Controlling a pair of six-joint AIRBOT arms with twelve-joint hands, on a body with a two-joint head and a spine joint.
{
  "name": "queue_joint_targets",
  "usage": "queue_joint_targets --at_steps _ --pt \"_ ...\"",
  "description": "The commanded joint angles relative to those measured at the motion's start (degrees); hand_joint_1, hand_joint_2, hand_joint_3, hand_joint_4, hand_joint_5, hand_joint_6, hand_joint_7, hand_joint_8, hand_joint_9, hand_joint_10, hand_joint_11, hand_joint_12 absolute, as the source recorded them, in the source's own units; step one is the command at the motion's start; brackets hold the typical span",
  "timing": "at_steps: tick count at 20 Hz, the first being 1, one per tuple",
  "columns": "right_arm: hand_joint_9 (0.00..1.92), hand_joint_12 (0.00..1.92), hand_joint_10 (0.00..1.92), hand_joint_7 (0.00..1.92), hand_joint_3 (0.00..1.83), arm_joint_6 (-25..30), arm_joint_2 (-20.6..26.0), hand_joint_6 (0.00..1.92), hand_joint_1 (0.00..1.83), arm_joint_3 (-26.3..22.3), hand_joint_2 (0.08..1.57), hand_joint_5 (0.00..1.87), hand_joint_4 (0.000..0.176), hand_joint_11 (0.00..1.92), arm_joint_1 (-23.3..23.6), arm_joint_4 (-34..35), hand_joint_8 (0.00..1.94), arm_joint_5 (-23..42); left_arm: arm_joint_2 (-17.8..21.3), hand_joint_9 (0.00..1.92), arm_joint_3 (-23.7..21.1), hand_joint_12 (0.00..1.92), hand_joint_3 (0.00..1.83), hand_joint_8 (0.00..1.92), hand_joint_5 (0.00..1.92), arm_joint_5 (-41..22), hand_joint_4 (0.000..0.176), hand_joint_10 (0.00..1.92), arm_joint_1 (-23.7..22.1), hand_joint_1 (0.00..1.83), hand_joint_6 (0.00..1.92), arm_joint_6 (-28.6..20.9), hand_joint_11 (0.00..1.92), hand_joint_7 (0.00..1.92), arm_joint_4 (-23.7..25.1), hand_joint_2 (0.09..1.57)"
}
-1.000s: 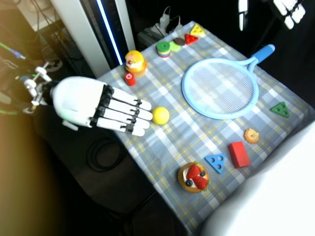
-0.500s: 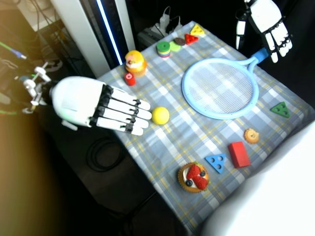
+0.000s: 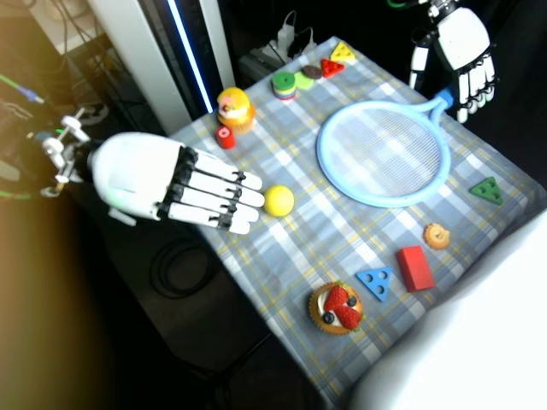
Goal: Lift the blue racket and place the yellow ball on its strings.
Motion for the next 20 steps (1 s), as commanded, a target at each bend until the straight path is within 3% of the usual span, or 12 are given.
queue_joint_targets --at_steps 1,2,3,4,5,6,10,12,16,17,19,20 --pt "0.48 0.85 0.01 0.51 0.0 0.6 -0.1 0.0 0.81 0.2 1.23 0.69 0.023 0.1 0.2 1.1 0.0 6.7 0.0 0.47 -0.1 1.84 0.01 1.84 0.63 -5.3 0.1 1.81 -0.5 0.95 1.85 0.1 0.3 0.5 1.3 1.17" --pt "0.49 0.86 0.01 0.51 0.0 0.7 -0.2 0.0 0.84 0.2 1.23 0.7 0.007 0.13 0.0 1.2 0.0 6.7 0.3 0.52 -0.6 1.9 0.01 1.91 0.75 -6.0 0.121 1.9 -0.5 1.01 1.91 0.0 0.44 0.56 1.4 1.22" --pt "0.5 0.86 0.01 0.51 0.0 0.7 -0.2 0.0 0.87 0.2 1.22 0.7 0.0 0.14 -0.1 1.2 0.0 6.7 0.8 0.7 -1.4 1.92 0.01 1.92 0.85 -6.8 0.128 1.92 -0.5 1.08 1.92 -1.1 0.67 0.71 2.3 1.25" --pt "0.49 0.82 0.0 0.49 0.0 0.7 -0.2 0.0 0.87 0.2 1.24 0.69 0.0 0.15 -0.1 1.2 0.0 6.7 1.5 1.01 -2.6 1.92 0.01 1.92 0.93 -8.0 0.166 1.92 -0.3 1.14 1.92 -4.1 0.99 0.99 4.2 1.32" --pt "0.49 0.77 0.0 0.5 0.0 0.7 -0.2 0.0 0.88 0.2 1.24 0.69 0.0 0.19 -0.1 1.2 0.0 6.8 2.3 1.28 -3.5 1.92 0.0 1.92 0.99 -8.9 0.174 1.92 0.1 1.37 1.92 -6.6 1.31 1.18 5.6 1.29" --pt "0.49 0.72 0.0 0.5 0.0 0.7 -0.2 0.0 0.89 0.3 1.24 0.69 0.0 0.21 -0.1 1.2 0.0 6.9 3.5 1.42 -5.0 1.92 0.0 1.92 1.01 -10.3 0.176 1.92 0.7 1.5 1.92 -10.5 1.48 1.26 7.9 1.24" --pt "0.47 0.57 0.0 0.5 0.0 1.1 -0.3 0.0 0.95 0.7 1.24 0.66 0.0 0.24 0.6 0.5 0.0 7.2 9.9 1.49 -12.7 1.92 0.0 1.92 0.87 -20.0 0.176 1.92 4.6 1.78 1.92 -23.8 1.57 1.19 17.1 1.14" --pt "0.49 0.48 0.0 0.5 0.0 1.1 -0.8 0.0 0.9 1.3 1.18 0.58 0.0 0.28 2.1 -0.8 0.0 6.8 13.0 1.53 -17.1 1.92 0.0 1.92 0.94 -26.0 0.172 1.92 6.3 1.8 1.92 -27.5 1.61 1.23 21.5 1.14" --pt "0.55 0.4 0.01 0.54 0.0 4.1 -3.7 0.0 0.9 5.1 1.05 0.54 0.0 0.38 7.8 -6.5 0.01 -0.2 14.3 1.53 -21.1 1.92 0.0 1.92 0.98 -30.8 0.176 1.92 7.0 1.81 1.92 -29.3 1.56 1.26 27.0 1.16" --pt "0.55 0.48 0.0 0.55 0.0 5.1 -4.7 0.0 0.95 6.2 1.0 0.55 0.0 0.33 9.5 -8.4 0.0 -2.5 14.3 1.54 -21.7 1.92 0.0 1.92 0.97 -31.2 0.175 1.92 7.1 1.83 1.92 -29.3 1.61 1.25 28.0 1.16" --pt "0.57 0.83 0.0 0.57 0.0 6.2 -6.5 0.0 1.04 8.1 0.94 0.55 0.0 0.23 12.4 -11.8 0.0 -7.0 14.3 1.53 -22.2 1.92 0.0 1.92 0.93 -31.3 0.174 1.92 7.1 1.83 1.92 -29.3 1.62 1.2 29.0 1.12" --pt "0.61 0.95 0.01 0.59 0.0 6.5 -7.4 0.0 1.04 9.1 0.92 0.55 0.012 0.24 13.9 -13.8 0.0 -9.6 14.3 1.52 -22.3 1.92 0.0 1.92 0.86 -31.2 0.176 1.92 7.1 1.83 1.92 -29.3 1.55 1.16 29.2 1.11"
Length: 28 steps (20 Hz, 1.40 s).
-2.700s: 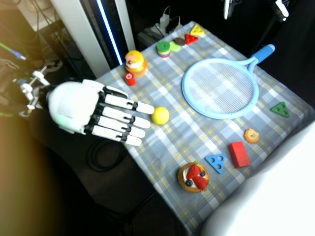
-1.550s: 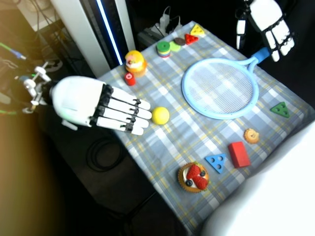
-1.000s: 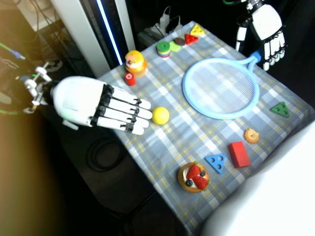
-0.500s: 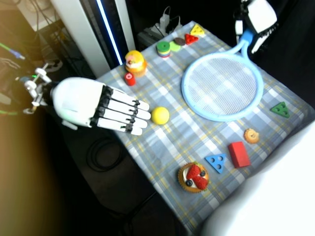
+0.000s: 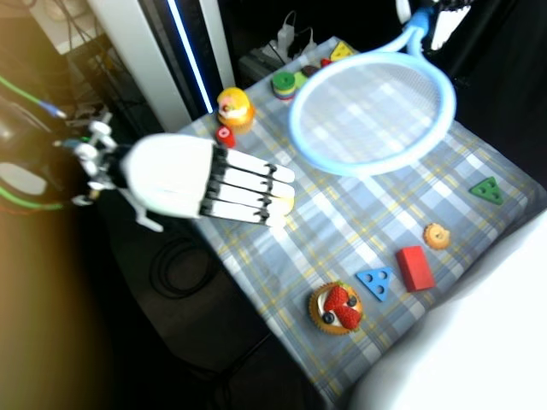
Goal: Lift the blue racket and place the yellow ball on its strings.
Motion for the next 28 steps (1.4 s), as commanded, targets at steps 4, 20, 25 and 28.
queue_joint_targets --at_steps 4,20,25,28 --pt "0.91 1.15 0.1 0.83 0.0 1.9 -3.6 0.01 1.16 3.4 0.89 0.69 0.004 0.49 4.4 -3.7 0.04 -2.9 0.4 1.46 0.1 1.92 0.0 1.92 0.79 -7.1 0.176 1.92 -0.2 1.83 1.92 -0.4 1.59 1.1 1.0 1.15" --pt "0.98 1.02 1.06 1.04 0.0 -1.7 2.7 0.84 1.38 -1.5 1.07 1.06 0.0 0.78 14.2 -6.7 0.81 8.0 -4.6 1.47 4.4 1.92 0.01 1.92 0.78 4.0 0.176 1.92 -4.5 1.78 1.92 -0.4 1.56 1.13 3.2 1.19" --pt "1.1 1.11 0.59 0.98 0.0 2.3 -1.0 0.26 1.26 -0.2 1.06 1.32 0.0 0.89 15.8 -13.7 1.1 4.9 -8.1 1.54 6.8 1.92 0.0 1.92 0.83 7.0 0.176 1.92 -7.9 1.77 1.92 -0.4 1.31 1.21 4.7 1.19" --pt "1.12 1.22 0.71 0.97 0.0 3.3 -1.0 0.18 1.28 -0.3 1.07 1.33 0.0 0.94 15.9 -15.7 1.16 3.6 -8.9 1.56 7.0 1.92 0.0 1.92 0.9 5.7 0.175 1.92 -8.6 1.83 1.92 -0.4 1.58 1.25 4.7 1.16"
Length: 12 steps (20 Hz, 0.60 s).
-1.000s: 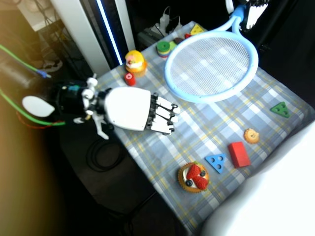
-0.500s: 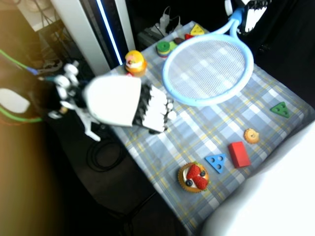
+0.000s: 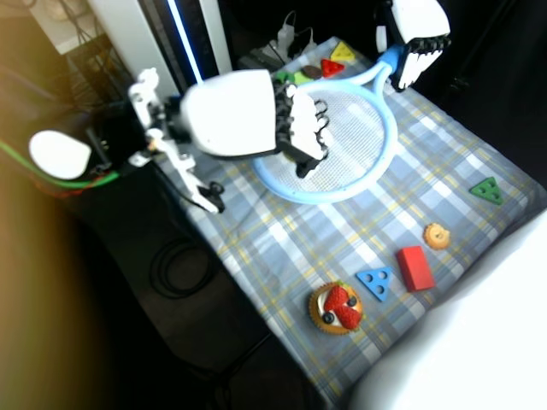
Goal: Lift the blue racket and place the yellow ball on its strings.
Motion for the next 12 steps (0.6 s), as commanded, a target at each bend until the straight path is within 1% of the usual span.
queue_joint_targets --at_steps 1,2,3,4,5,6,7,8,9,10,11,12 --pt "1.12 1.23 0.74 0.98 0.0 0.3 0.1 0.17 1.27 0.1 1.06 1.34 0.0 0.95 0.8 2.2 1.14 5.1 -0.2 1.56 0.2 1.92 0.0 1.92 0.92 -7.0 0.172 1.92 -0.9 1.83 1.92 -0.4 1.65 1.25 1.6 1.17" --pt "1.0 1.06 0.61 0.97 0.01 0.3 0.1 0.62 1.26 0.1 1.08 1.15 0.0 0.8 0.8 1.9 1.02 5.0 -0.2 1.54 0.2 1.92 0.0 1.92 0.91 -7.0 0.174 1.92 -0.9 1.83 1.92 -0.4 1.69 1.25 1.6 1.18" --pt "0.85 0.97 0.3 0.85 0.01 0.4 0.1 0.91 1.17 0.0 1.11 1.01 0.0 0.56 0.8 1.6 0.44 4.8 -0.3 1.55 0.1 1.92 0.0 1.92 0.92 -7.0 0.176 1.92 -0.9 1.83 1.92 -0.4 1.68 1.25 1.6 1.14" --pt "0.69 0.97 0.11 0.8 0.0 0.6 0.2 1.04 1.09 -0.1 1.14 0.94 0.0 0.31 0.8 1.4 0.15 4.6 -0.3 1.54 0.2 1.92 0.0 1.92 0.92 -7.0 0.176 1.92 -0.9 1.83 1.92 -0.4 1.68 1.25 1.5 1.11" --pt "0.69 0.97 0.11 0.8 0.0 0.9 0.2 1.04 1.09 -0.1 1.14 0.94 0.0 0.31 0.8 1.3 0.15 4.4 -0.3 1.54 0.2 1.92 0.0 1.92 0.92 -6.9 0.176 1.92 -0.9 1.83 1.92 -0.4 1.68 1.25 1.4 1.11" --pt "0.6 0.99 0.03 0.76 0.0 0.9 0.2 0.41 1.08 -0.2 1.1 0.81 0.0 0.2 0.8 1.2 0.04 4.0 -0.4 1.54 0.3 1.92 0.0 1.92 0.92 -6.8 0.176 1.92 -0.9 1.83 1.92 -0.4 1.68 1.25 1.3 1.11" --pt "0.57 1.0 0.01 0.7 0.0 1.0 0.2 0.04 1.07 -0.2 1.04 0.81 0.0 0.19 0.8 0.9 0.01 3.5 -0.6 1.52 0.4 1.92 0.0 1.92 0.86 -6.7 0.176 1.92 -0.9 1.83 1.92 -0.4 1.64 1.2 1.3 1.11" --pt "0.56 0.99 0.0 0.69 0.0 1.1 0.2 0.02 1.08 -0.3 1.03 0.81 0.0 0.18 0.7 0.9 0.0 3.3 -0.6 1.53 0.4 1.92 0.0 1.92 0.85 -6.6 0.176 1.92 -0.9 1.83 1.92 -0.4 1.48 1.19 1.3 1.11" --pt "0.57 0.95 0.0 0.69 0.0 1.2 0.2 0.0 1.08 -0.3 1.04 0.83 0.0 0.2 0.6 0.9 0.0 3.0 -0.7 1.53 0.4 1.92 0.0 1.92 0.87 -6.5 0.175 1.92 -1.0 1.83 1.92 -0.4 1.42 1.19 1.3 1.12" --pt "0.57 0.91 0.0 0.68 0.0 1.2 0.2 0.0 1.06 -0.3 1.07 0.83 0.0 0.2 0.5 0.9 0.0 2.9 -0.8 1.55 0.4 1.46 0.0 1.92 0.87 -6.4 0.174 1.92 -1.0 1.83 1.92 -0.4 0.97 1.17 1.2 1.05" --pt "0.56 0.9 0.0 0.67 0.0 1.2 0.2 0.0 1.05 -0.3 1.08 0.81 0.0 0.2 0.5 0.9 0.0 2.6 -1.0 1.53 0.4 1.47 0.0 1.92 0.83 -6.3 0.17 1.92 -1.0 1.83 1.92 -0.4 0.83 1.12 1.2 1.05" --pt "0.56 0.9 0.0 0.67 0.0 1.2 0.2 0.0 1.05 -0.3 1.08 0.81 0.0 0.2 0.5 0.9 0.0 2.5 -1.1 1.53 0.5 1.47 0.0 1.92 0.83 -6.2 0.17 1.92 -1.0 1.83 1.92 -0.4 0.83 1.12 1.1 1.05"
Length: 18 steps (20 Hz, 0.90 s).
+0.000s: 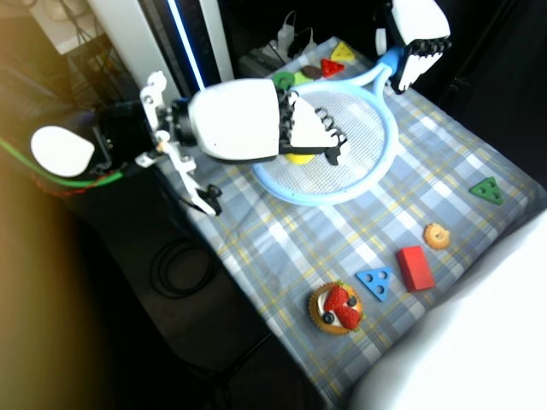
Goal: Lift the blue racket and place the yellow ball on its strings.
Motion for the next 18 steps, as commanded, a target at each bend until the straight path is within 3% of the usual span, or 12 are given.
queue_joint_targets --at_steps 1,3,4,8,9,10,13,15,18 --pt "0.58 0.86 0.0 0.67 0.0 0.2 0.1 0.0 1.07 -0.1 1.07 0.8 0.0 0.24 0.5 2.4 0.0 5.6 -0.2 1.56 0.3 1.76 0.0 1.92 0.88 -5.7 0.164 1.92 -0.7 1.83 1.92 -0.4 1.24 1.15 1.5 1.14" --pt "0.59 0.85 0.0 0.67 0.0 0.2 0.1 0.0 1.08 -0.1 1.07 0.81 0.0 0.25 0.5 2.5 0.0 5.6 -0.4 1.55 0.5 1.78 0.01 1.92 0.87 -5.3 0.161 1.92 -0.7 1.83 1.92 -0.4 1.27 1.15 1.3 1.15" --pt "0.6 0.84 0.01 0.67 0.0 0.2 0.1 0.0 1.09 0.0 1.07 0.8 0.0 0.25 0.5 2.7 0.0 5.6 -0.5 1.52 0.6 1.92 0.0 1.92 0.87 -5.1 0.164 1.92 -0.7 1.83 1.92 -0.4 1.41 1.14 1.1 1.14" --pt "0.57 0.93 0.0 0.62 0.0 0.2 0.4 0.0 1.0 0.0 1.1 0.77 0.0 0.19 0.5 3.2 0.0 5.6 -0.9 1.47 1.4 1.92 0.0 1.92 0.84 -4.4 0.167 1.92 -0.7 1.83 1.92 -0.4 1.52 1.11 0.3 1.1" --pt "0.55 0.94 0.0 0.61 0.0 0.2 0.5 0.0 0.93 0.0 1.12 0.76 0.0 0.17 0.5 3.3 0.0 5.7 -0.9 1.44 1.8 1.92 0.0 1.92 0.81 -4.0 0.176 1.92 -0.7 1.83 1.92 -0.4 1.56 1.08 0.1 1.11" --pt "0.54 0.98 0.0 0.59 0.0 0.2 0.6 0.0 0.78 0.0 1.15 0.74 0.0 0.15 0.5 3.6 0.0 5.9 -0.9 1.44 2.1 1.92 0.0 1.92 0.8 -3.5 0.176 1.92 -0.7 1.83 1.92 -0.4 1.47 1.08 -0.1 1.11" --pt "0.58 1.0 0.01 0.58 0.02 0.2 0.7 0.0 0.27 0.2 1.24 0.67 0.0 0.19 0.5 4.9 0.0 6.4 -1.4 1.44 3.8 1.92 0.0 1.92 0.8 -1.5 0.176 1.92 -0.7 1.83 1.92 -0.4 1.53 1.09 -0.9 1.13" --pt "0.56 0.92 0.0 0.57 0.01 0.2 0.7 0.0 0.08 0.2 1.31 0.62 0.0 0.18 0.5 5.3 0.0 6.4 -1.8 1.4 4.6 1.92 0.0 1.92 0.79 -0.7 0.175 1.92 -0.8 1.81 1.92 -0.4 1.45 1.07 -1.5 1.11" --pt "0.53 0.91 0.0 0.55 0.01 0.2 0.7 0.0 0.01 0.2 1.33 0.59 0.0 0.16 0.5 5.8 0.0 6.6 -2.3 1.39 5.8 1.92 0.0 1.92 0.79 0.4 0.175 1.92 -1.0 1.8 1.92 -0.4 1.51 1.07 -2.4 1.11"
